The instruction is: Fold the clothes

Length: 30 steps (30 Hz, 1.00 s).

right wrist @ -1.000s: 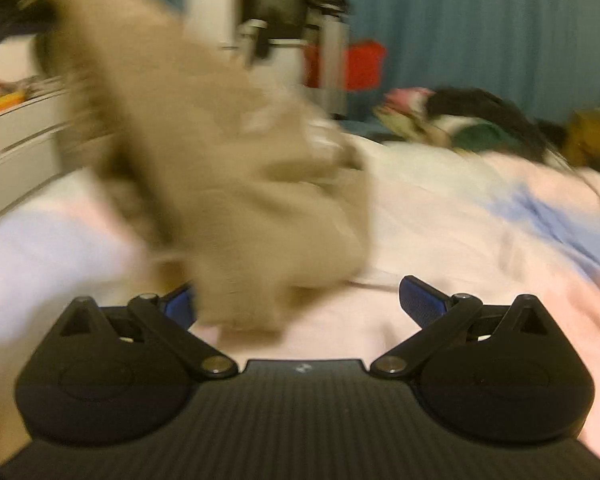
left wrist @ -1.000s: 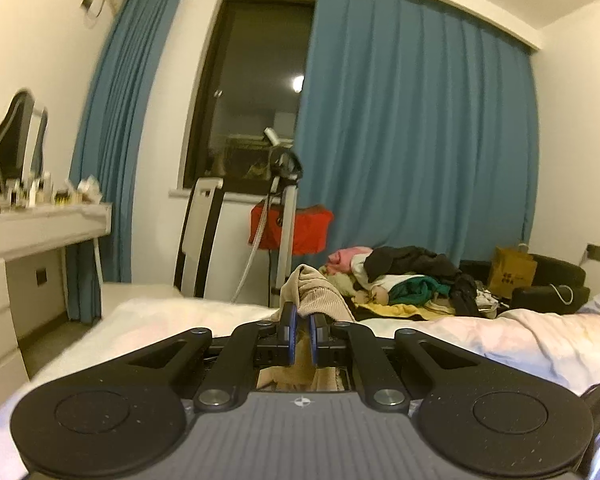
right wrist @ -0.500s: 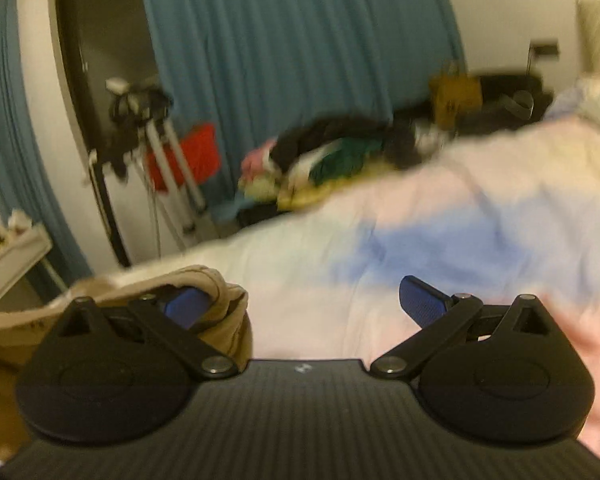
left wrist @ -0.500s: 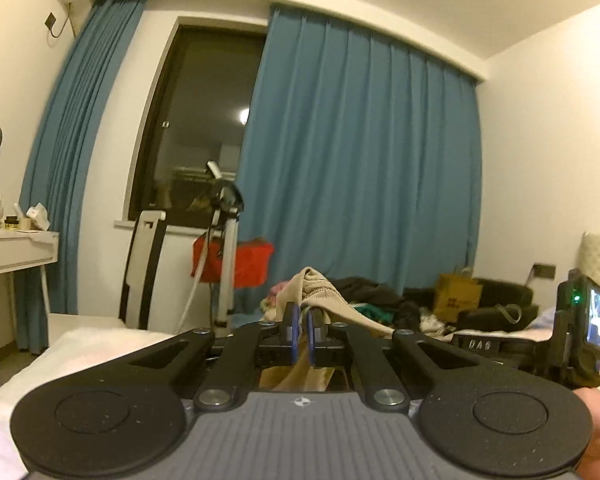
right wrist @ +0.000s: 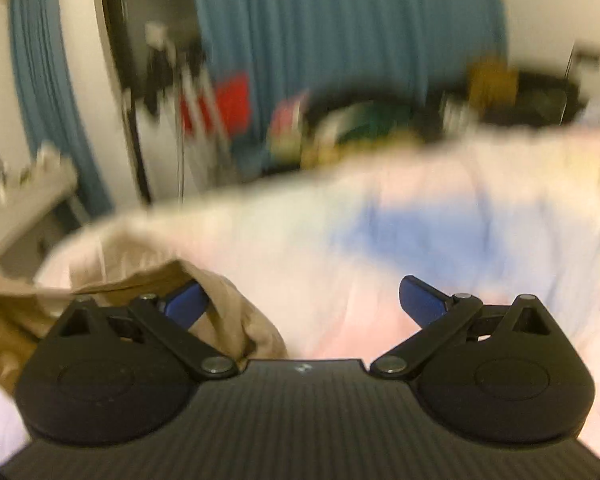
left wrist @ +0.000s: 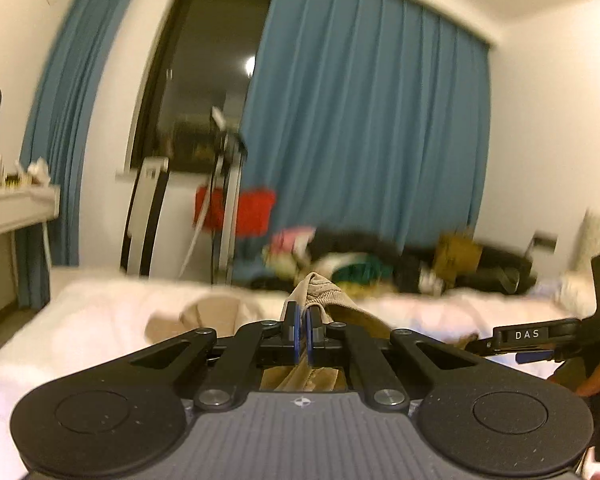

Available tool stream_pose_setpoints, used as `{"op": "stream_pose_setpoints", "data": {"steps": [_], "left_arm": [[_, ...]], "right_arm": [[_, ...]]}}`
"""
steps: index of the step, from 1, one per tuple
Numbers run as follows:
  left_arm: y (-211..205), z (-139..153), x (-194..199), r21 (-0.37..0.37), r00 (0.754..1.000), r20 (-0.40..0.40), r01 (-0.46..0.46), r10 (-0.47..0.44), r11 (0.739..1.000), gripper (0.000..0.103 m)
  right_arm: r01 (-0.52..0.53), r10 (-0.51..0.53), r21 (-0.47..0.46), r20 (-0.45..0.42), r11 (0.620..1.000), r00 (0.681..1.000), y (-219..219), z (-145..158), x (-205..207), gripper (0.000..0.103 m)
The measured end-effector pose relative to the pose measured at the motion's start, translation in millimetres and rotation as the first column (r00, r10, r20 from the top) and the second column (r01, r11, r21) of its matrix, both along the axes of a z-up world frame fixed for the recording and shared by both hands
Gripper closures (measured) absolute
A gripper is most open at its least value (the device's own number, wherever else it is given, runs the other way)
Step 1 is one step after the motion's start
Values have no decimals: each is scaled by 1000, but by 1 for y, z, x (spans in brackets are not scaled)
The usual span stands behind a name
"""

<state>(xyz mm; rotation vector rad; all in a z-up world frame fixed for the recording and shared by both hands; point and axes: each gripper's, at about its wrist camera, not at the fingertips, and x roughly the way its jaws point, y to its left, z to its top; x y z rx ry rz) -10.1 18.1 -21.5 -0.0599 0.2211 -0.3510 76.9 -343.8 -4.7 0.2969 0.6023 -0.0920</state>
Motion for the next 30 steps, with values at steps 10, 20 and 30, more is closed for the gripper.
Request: {"op": "stream_pose_setpoints", "data": {"steps": [10,20,30], "left_arm": [[6,-11,24,3,996,-83,-23,23,1000,99],[4,8,13,-49,999,-8,46,-47,998,100],[5,-5,18,-37,983,-176,54,-60,998,98]], "right_arm": [[-207,202,-5,-187,978,961,34,-28,16,0],[214,-196,-155,128,964,972,8,8,-30,0],[220,-131,-219,359,951,924,25,33,-51,0]]}}
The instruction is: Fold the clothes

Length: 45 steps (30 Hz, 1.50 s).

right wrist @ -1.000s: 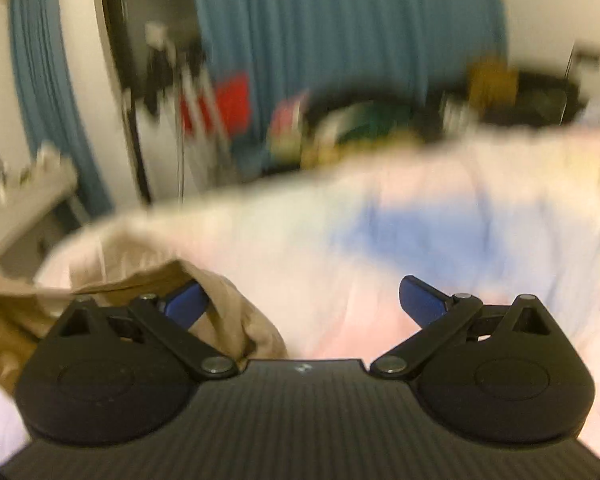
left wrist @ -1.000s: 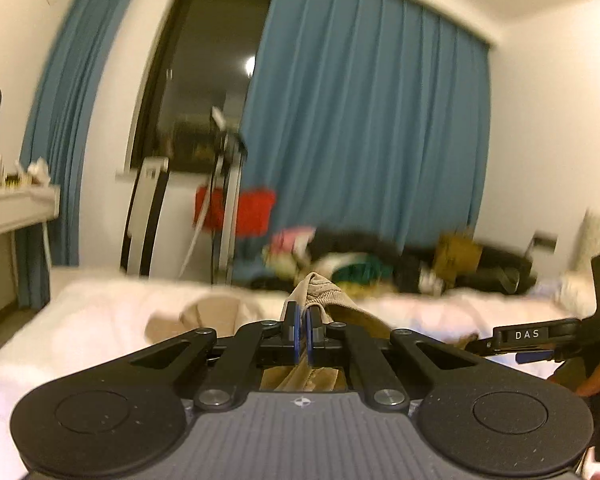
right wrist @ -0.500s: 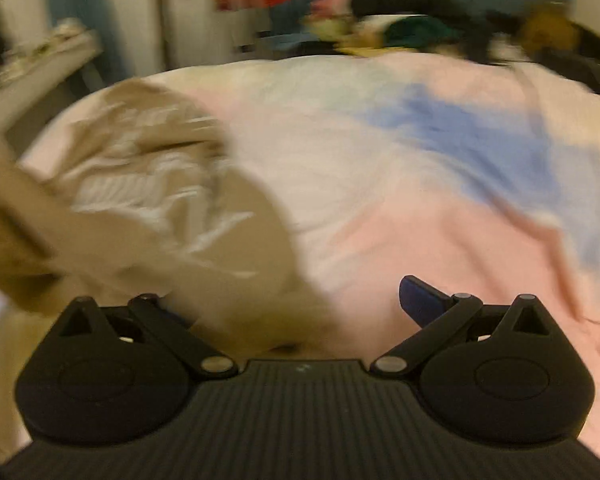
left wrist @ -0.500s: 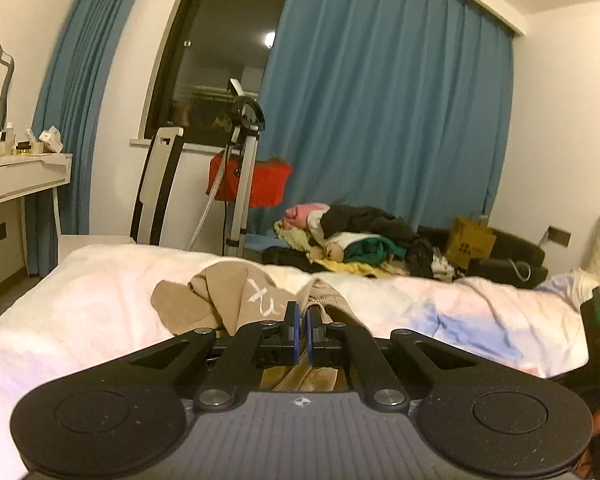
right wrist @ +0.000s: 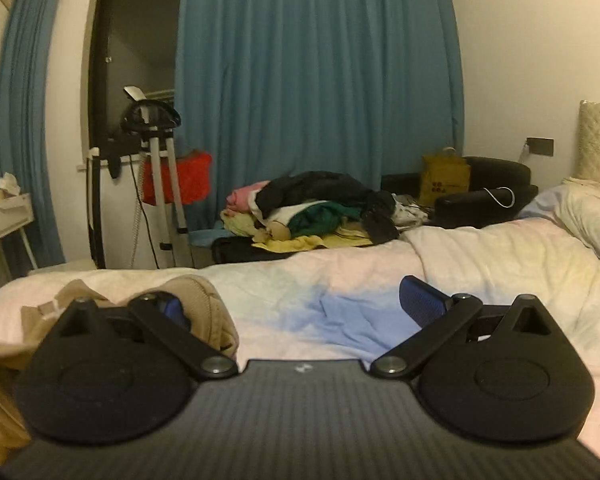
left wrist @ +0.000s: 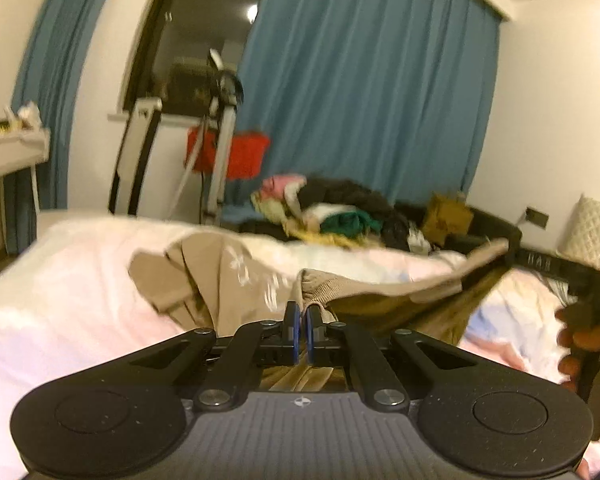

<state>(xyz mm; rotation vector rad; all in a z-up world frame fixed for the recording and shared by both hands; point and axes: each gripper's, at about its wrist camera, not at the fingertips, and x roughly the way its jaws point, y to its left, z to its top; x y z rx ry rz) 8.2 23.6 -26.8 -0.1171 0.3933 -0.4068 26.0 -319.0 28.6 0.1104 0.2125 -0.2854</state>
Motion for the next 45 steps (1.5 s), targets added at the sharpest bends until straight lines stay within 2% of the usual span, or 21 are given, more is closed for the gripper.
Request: {"op": "stream_pose_setpoints", "data": {"steps": [2,3,6,9,12,17,20,23,25,27,30,32,34,36,38,41,44,45], "left_arm": [[-3,-5,1,26,1000,-28,6,-5,1000,89],[-5,-8,-1,44,1000,-29,5,-4,999,80],[-18,-16,-9,130,1000,-10,-16,17,991,44],[-37,-25,-18,216,1000,13,-9,6,976,33],[-55,-33,-22,282,999,39,-17,6,959,27],[-71,-41,-25,349,998,49,7,-26,937,26],[-69,-43,-30,389,998,59,-19,-5,921,24],[-55,-43,-22,391,988,62,-152,139,908,24],[-43,-42,-11,394,961,74,-274,267,877,24],[-26,-41,6,374,917,59,-386,393,844,25],[2,-37,17,299,887,-48,-427,460,854,28],[4,-34,8,268,919,-71,-358,389,895,28],[-10,-30,-9,284,953,-49,-274,299,919,22],[-30,-28,-29,306,982,-26,-172,189,936,19],[-56,-28,-47,335,998,8,-63,64,940,14],[-106,-40,-65,429,995,80,23,-63,903,7],[-149,-67,-63,547,982,145,24,-123,837,7],[-163,-77,-57,586,980,169,-11,-109,810,7]], "right_arm": [[-20,20,1,5,1000,1000,0,1,0,0],[-28,28,-4,4,1000,1000,1,1,0,0],[-50,50,-14,-4,999,999,7,3,1,0],[-77,77,-2,-17,997,997,9,5,3,0],[-100,100,3,-21,995,995,12,5,4,0],[-104,104,8,-29,995,994,11,5,5,0],[-84,84,32,-23,996,996,3,7,3,0],[-79,80,61,-9,995,997,-1,10,1,0],[-81,82,76,-1,994,997,-2,11,0,0],[-100,101,82,-9,992,995,0,10,1,0],[-137,142,82,-55,987,988,4,3,8,0],[-153,159,78,-74,985,985,8,0,10,0],[-163,169,79,-83,984,982,10,0,12,0],[-169,175,80,-83,982,981,11,1,12,0],[-169,176,82,-83,982,981,9,3,11,0],[-160,170,115,-87,980,982,2,4,10,0],[-149,163,144,-86,978,983,-6,5,9,0],[-146,160,150,-83,978,984,-8,5,8,0]]}}
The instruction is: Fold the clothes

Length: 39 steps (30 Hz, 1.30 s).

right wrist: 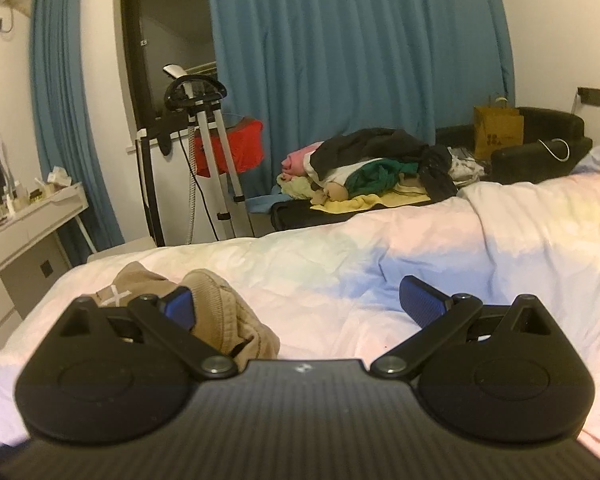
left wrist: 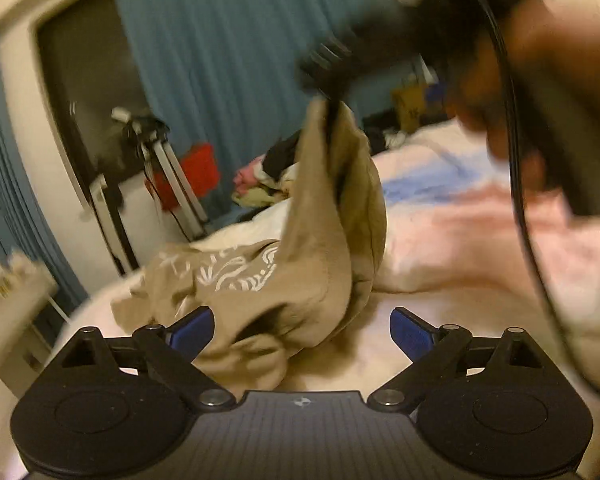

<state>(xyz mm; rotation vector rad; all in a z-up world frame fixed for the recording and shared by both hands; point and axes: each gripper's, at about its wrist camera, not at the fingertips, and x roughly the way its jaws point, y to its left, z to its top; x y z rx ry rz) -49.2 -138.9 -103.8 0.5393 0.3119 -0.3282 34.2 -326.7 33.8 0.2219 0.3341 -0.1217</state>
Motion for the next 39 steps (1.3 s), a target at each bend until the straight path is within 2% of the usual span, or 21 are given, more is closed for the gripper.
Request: {"op": "stream_pose_setpoints", "data": {"steps": [2,4,6,8,11,13,14,17,18,19,22,24,25,29,32,35,39], "left_arm": [[-21,-19,14,73,995,69,-72,67,995,7],[-29,-27,34,61,969,141,-212,202,975,7],[-21,-20,45,-16,932,194,-308,305,951,7],[-11,-11,52,-98,882,253,-385,397,918,7],[9,9,47,-212,830,309,-415,463,885,7],[22,21,47,-290,803,294,-441,518,849,6],[29,24,46,-318,799,268,-455,539,832,6],[39,17,55,-292,823,164,-487,544,823,6],[39,13,58,-261,827,138,-500,545,826,7],[42,10,61,-235,826,109,-519,553,821,8],[56,9,66,-239,822,10,-551,569,800,8],[80,12,60,-273,803,22,-568,596,776,8],[88,17,61,-305,792,31,-574,610,760,8],[111,40,47,-424,761,39,-575,648,700,8],[124,57,31,-485,737,65,-566,673,666,8],[134,73,11,-522,743,59,-547,667,655,8],[139,90,-6,-529,771,67,-511,634,678,8]], "right_arm": [[6,-6,11,5,1000,1000,-4,1,-2,0],[11,-11,23,9,1000,1000,-9,1,-3,0],[19,-20,34,10,999,1000,-14,-1,-4,0],[32,-32,47,8,998,999,-19,-3,-4,0],[40,-39,66,-9,997,999,-23,-8,1,0],[31,-30,58,-20,998,999,-21,-11,4,0],[28,-27,46,-24,999,999,-18,-13,6,0],[30,-30,15,3,999,1000,-10,-14,3,0],[33,-33,7,17,999,999,-8,-14,1,0],[37,-37,2,38,999,999,-7,-12,-1,0],[43,-42,-16,91,999,995,-6,-6,-8,0],[34,-29,-56,82,998,996,-2,-9,-9,0],[24,-20,-84,48,996,999,1,-14,-7,0],[-57,37,-176,-115,983,993,16,-37,5,0],[-129,76,-199,-250,971,965,28,-59,11,0],[-97,42,-146,-340,984,940,27,-77,9,0],[59,-61,-16,-222,998,973,5,-55,-8,0]]}}
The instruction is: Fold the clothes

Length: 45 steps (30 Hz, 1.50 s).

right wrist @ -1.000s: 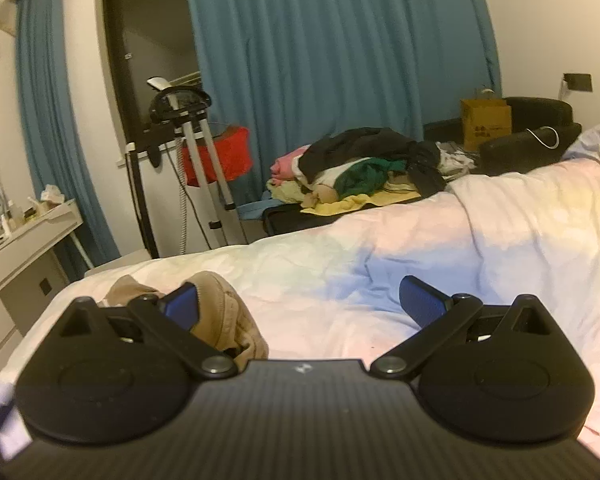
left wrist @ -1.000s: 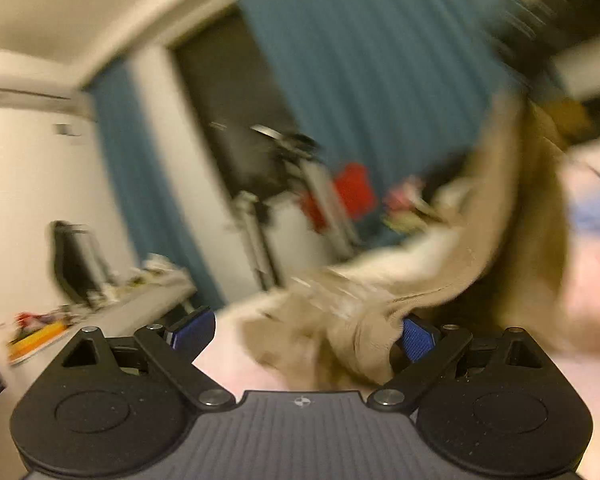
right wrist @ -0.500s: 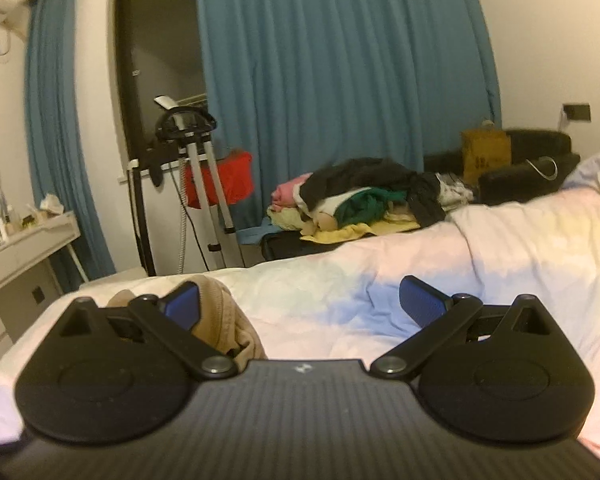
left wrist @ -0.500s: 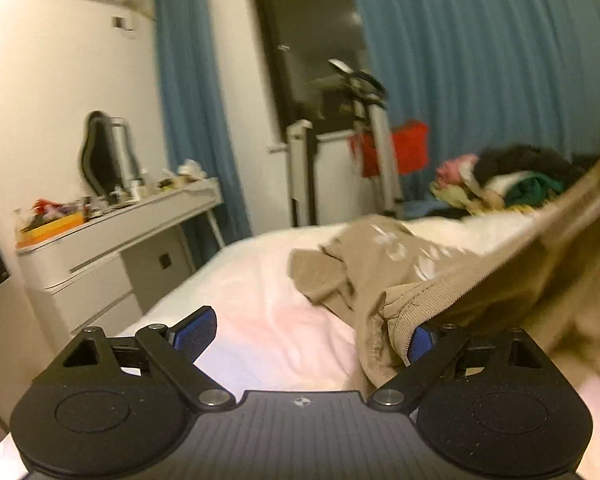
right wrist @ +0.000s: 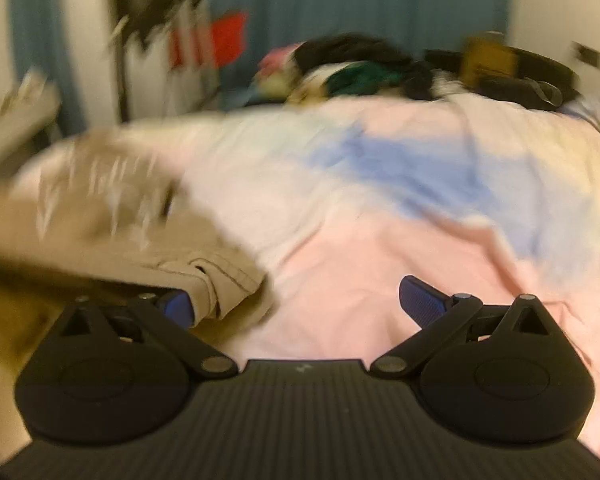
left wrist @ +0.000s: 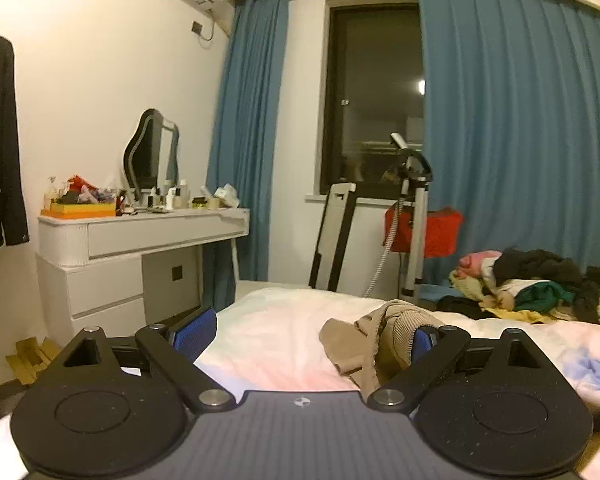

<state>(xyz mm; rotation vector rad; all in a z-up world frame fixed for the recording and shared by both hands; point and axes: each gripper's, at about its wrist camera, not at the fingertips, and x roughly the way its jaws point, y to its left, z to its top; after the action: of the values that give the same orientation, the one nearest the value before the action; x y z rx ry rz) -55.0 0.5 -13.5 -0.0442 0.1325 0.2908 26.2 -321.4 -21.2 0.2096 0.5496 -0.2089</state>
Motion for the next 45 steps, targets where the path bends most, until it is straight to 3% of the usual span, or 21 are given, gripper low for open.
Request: {"op": "stream_pose_setpoints", "data": {"steps": [5,10,16,20,25,30,35,40,45], "left_arm": [[11,60,-6,-15,992,122,6,-5,1000,7],[31,179,-9,-71,960,279,12,8,997,6],[55,320,-31,-42,898,438,70,-45,997,1],[66,393,-70,-24,863,493,141,-111,990,0],[83,455,-100,-16,847,455,315,-273,949,0],[92,464,-96,-65,857,359,418,-370,906,0],[96,417,-53,-124,871,266,455,-412,882,0],[95,365,31,-196,900,147,433,-410,880,0],[88,316,121,-258,924,50,379,-380,889,0]], "right_arm": [[23,-25,9,241,1000,970,-4,95,-20,0],[-31,46,-42,423,999,905,5,230,-31,0],[-93,132,-97,572,991,810,2,372,-65,0],[-121,179,-135,641,984,746,-6,428,-110,0],[-109,202,-176,688,978,697,-15,470,-154,0],[-98,225,-224,659,970,718,-17,470,-172,0],[-110,231,-237,580,965,781,-22,426,-155,0],[-116,216,-232,474,966,854,-23,374,-98,0],[-131,202,-204,378,970,904,-26,335,-5,0]]}}
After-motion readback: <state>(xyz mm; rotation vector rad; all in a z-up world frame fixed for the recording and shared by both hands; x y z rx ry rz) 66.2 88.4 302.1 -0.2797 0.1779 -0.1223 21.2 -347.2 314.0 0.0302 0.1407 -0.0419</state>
